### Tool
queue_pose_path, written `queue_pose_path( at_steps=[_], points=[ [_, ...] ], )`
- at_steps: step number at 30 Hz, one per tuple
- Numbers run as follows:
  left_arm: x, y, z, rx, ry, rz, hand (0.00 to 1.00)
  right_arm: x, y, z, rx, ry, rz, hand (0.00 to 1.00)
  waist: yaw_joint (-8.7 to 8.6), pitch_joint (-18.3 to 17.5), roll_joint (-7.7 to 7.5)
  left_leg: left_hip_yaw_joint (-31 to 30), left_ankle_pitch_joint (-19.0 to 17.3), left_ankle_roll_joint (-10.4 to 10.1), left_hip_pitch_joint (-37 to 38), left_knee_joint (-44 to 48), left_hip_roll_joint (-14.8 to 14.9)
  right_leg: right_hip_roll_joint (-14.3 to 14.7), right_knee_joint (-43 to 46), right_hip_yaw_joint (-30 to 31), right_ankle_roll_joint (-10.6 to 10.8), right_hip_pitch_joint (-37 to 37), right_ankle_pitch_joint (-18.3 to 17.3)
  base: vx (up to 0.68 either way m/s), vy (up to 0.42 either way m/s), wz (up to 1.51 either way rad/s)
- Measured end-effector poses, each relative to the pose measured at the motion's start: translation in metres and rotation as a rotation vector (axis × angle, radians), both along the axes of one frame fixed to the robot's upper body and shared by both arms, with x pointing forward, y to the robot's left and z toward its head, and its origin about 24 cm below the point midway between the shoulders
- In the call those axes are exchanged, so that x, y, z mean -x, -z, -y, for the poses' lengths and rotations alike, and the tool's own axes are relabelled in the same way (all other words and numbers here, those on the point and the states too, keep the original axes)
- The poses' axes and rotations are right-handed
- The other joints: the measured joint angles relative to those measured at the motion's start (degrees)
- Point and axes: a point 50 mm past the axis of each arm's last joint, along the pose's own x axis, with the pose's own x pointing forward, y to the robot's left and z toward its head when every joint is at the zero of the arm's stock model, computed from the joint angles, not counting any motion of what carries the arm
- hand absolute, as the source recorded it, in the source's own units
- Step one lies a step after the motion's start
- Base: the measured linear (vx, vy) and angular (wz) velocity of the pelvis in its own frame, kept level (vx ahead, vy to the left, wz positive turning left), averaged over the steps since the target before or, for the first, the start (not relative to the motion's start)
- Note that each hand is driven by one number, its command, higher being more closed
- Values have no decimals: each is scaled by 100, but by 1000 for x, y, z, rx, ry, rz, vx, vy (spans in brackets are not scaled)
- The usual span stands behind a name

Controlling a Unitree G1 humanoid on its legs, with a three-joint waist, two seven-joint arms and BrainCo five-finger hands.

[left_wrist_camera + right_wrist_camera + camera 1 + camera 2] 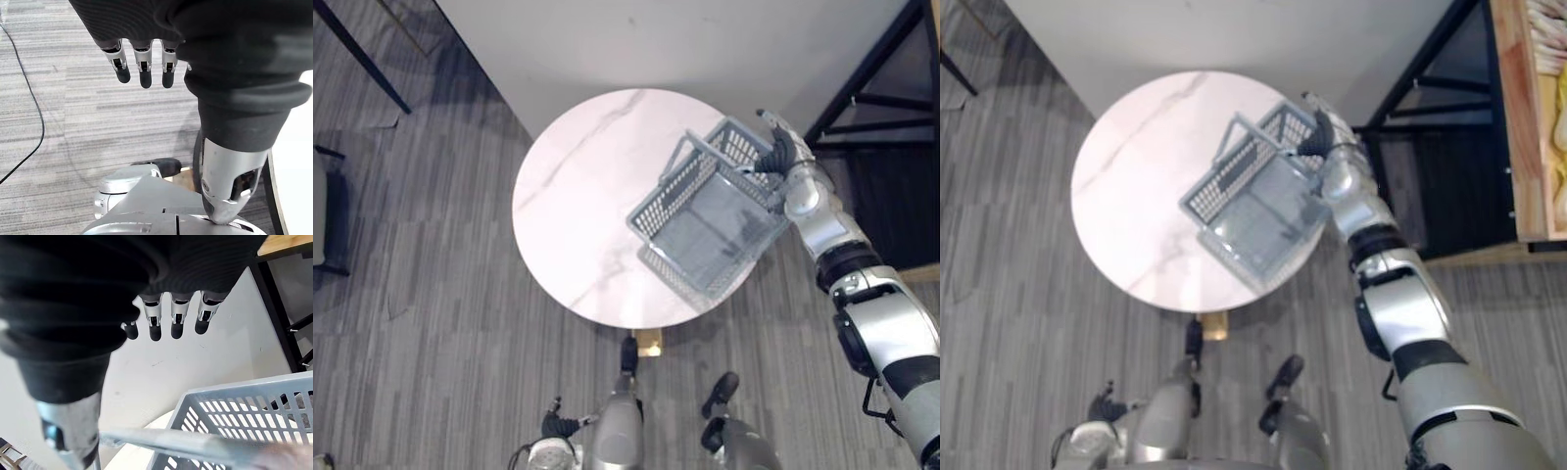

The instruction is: Pick vegetable in the basket

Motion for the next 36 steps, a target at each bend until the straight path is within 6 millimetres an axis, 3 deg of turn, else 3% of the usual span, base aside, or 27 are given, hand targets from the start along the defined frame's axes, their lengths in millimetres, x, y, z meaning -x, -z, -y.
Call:
queue_pose_path(
  at_steps=[12, 16, 23, 24, 36],
  points=[
    [-3, -2, -3, -13, -6, 20, 0, 0, 4, -11, -3, -27, -9, 0, 10, 147, -76, -66, 27, 26, -24, -3, 11, -20, 140, -16, -27, -50, -37, -1, 1, 1],
    [-11, -6, -7, -37, -17, 35, 0, -1, 5, -7, -15, -6, -8, 0, -2, 280, -231, -172, 113, 23, -171, -2, 28, -46, 213, -107, -59, -155, -61, -8, 14, 13],
    [-18, -8, -3, -35, 2, 50, 0, -4, 5, -1, -22, 32, -32, 0, 3, 385, -189, -285, 161, 40, -215, -3, -24, -129, 288, -119, -47, -167, -77, -2, 17, 8],
    [-18, -8, -3, -36, 3, 51, 0, -4, 5, -1, -22, 32, -32, 100, 4, 386, -188, -294, 161, 40, -245, -3, -23, -129, 290, -123, -47, -194, -77, 0, 0, 0],
    [-28, -11, 2, -48, 42, 69, 0, -5, -1, 18, -9, 97, -27, 100, 14, 485, -15, -399, 234, 52, -413, -2, -78, -153, 308, -196, -47, -315, -76, 7, 2, 2]
  ],
)
